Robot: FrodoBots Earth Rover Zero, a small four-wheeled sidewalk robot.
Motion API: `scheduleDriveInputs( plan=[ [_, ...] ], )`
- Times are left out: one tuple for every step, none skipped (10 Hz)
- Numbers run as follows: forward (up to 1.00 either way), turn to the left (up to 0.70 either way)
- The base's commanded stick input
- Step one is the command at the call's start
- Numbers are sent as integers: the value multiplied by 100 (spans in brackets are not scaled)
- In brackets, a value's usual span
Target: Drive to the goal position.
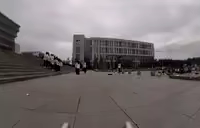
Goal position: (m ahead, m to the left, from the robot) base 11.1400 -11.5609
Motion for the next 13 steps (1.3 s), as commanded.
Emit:
scheduleDriveInputs(
  plan=[
    [70, 0],
    [70, 0],
    [70, 0],
    [70, 0],
    [70, 0],
    [70, 0],
    [70, 0],
    [70, 0],
    [70, 0],
    [70, 0],
    [70, 0],
    [70, 0],
    [70, 0]
  ],
)
